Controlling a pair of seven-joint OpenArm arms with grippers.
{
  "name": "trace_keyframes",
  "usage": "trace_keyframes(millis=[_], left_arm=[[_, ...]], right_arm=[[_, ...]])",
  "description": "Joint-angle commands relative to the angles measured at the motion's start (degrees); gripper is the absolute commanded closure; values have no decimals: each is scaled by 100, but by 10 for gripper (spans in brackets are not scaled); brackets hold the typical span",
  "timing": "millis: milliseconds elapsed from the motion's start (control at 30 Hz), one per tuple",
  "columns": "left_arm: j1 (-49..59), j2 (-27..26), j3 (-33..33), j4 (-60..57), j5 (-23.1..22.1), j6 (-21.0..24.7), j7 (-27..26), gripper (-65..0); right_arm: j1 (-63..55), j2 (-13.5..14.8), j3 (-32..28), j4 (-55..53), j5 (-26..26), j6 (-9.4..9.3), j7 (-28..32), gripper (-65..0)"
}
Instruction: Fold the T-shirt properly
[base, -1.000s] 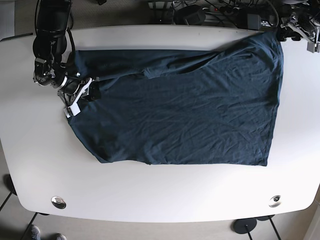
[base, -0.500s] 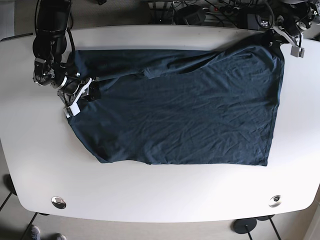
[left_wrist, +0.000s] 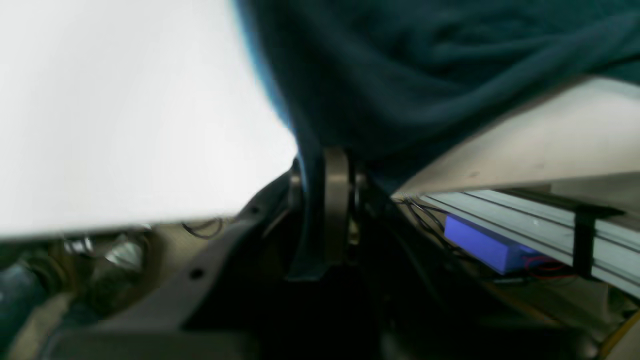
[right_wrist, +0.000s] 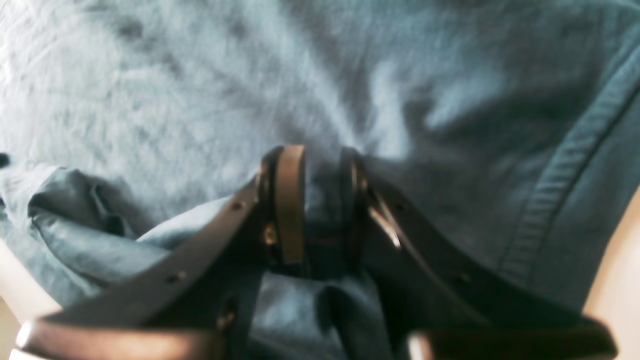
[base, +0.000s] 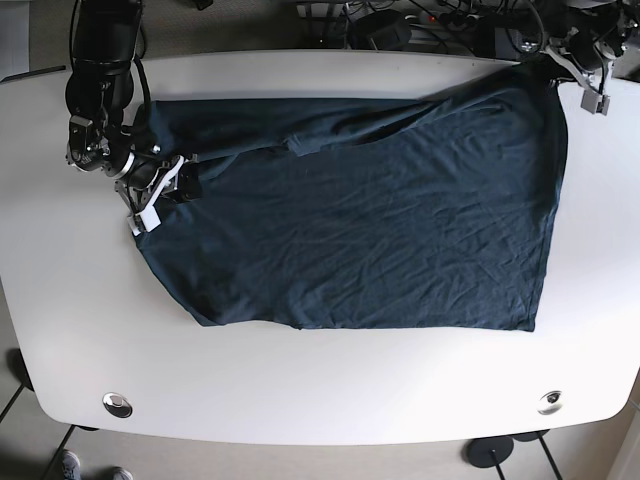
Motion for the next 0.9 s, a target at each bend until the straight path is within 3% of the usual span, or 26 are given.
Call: trace_keyframes(millis=[33, 267, 433, 900], left_arm=[[-21, -107, -122, 445, -120, -28, 81, -29], [-1322, 122, -843, 524, 29, -28, 1303, -29], [-2297, 131, -1036, 198, 944, -28, 1795, -29], [-4258, 131, -992, -1129, 2438, -28, 1839, -33]], right_arm=[[69, 88, 40, 112, 101, 10, 62, -117], [69, 79, 49, 112, 101, 10, 62, -117], [69, -17, 49, 112, 101, 10, 62, -117], [69, -70, 23, 104, 92, 10, 62, -117]])
